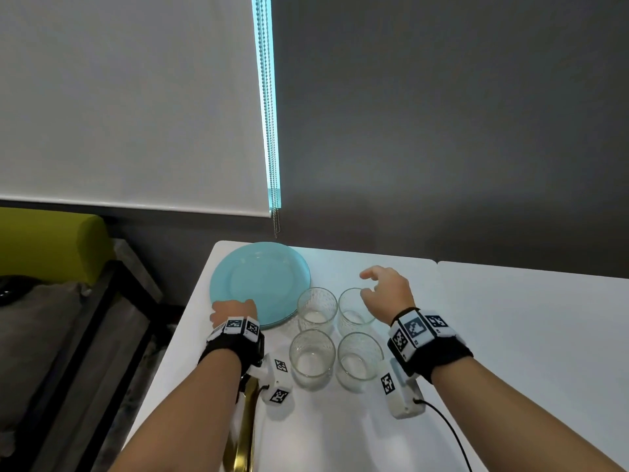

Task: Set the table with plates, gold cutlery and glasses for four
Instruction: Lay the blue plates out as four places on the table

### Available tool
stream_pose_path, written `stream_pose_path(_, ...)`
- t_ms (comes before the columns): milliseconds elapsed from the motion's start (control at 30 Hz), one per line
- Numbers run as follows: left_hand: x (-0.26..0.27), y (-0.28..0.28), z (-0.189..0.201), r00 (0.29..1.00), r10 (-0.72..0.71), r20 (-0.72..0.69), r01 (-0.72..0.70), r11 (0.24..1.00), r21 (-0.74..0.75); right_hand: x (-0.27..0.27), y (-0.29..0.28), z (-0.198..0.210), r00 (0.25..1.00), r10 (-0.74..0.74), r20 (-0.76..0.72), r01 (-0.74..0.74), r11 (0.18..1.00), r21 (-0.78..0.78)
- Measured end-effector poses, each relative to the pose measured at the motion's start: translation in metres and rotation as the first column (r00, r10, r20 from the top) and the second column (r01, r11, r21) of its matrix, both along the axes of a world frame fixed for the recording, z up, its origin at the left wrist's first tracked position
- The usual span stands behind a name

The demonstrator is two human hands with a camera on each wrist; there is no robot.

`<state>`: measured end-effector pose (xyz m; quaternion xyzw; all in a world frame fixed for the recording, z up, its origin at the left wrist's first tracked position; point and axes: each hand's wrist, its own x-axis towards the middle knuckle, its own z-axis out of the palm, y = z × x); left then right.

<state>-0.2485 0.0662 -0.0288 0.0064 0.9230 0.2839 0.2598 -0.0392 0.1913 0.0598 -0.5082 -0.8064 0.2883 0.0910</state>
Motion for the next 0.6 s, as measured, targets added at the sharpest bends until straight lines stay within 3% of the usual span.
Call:
stream_pose_path(133, -0.001, -0.004, -0.005, 0.98, -0.188, -0.069, 0.178, 0.975, -0.13, -0.003, 0.001, -0.006, 1.0, 0.017, 0.006, -0.017, 1.0, -0.014)
stream_pose_path(200, 0.0, -0.008, -0.006, 0.97, -0.234, -0.069, 0.225, 0.967, -0.119, -0.002, 0.002, -0.008, 1.0, 0.012, 0.007, -0.012, 1.0, -0.025)
stream_pose_path(300, -0.003, -0.009, -0.011, 0.923, -0.379, -0.069, 0.351, 0.9, -0.259, 0.002, 0.004, -0.011, 1.0, 0.005, 0.011, -0.004, 0.999, -0.037)
stream_pose_path(367, -0.004, -0.01, -0.013, 0.91, -0.411, -0.055, 0.388, 0.891, -0.237, 0.005, 0.005, -0.012, 1.0, 0.0, 0.017, 0.001, 0.999, -0.04)
stream_pose_path(500, -0.003, -0.01, -0.011, 0.947, -0.321, 0.003, 0.318, 0.937, -0.146, 0.01, 0.008, -0.014, 1.0, -0.006, 0.023, 0.007, 0.999, -0.046)
stream_pose_path(600, -0.005, -0.006, 0.003, 0.968, -0.247, 0.037, 0.249, 0.951, -0.184, 0.013, 0.008, -0.013, 1.0, -0.015, 0.021, 0.016, 0.999, -0.051)
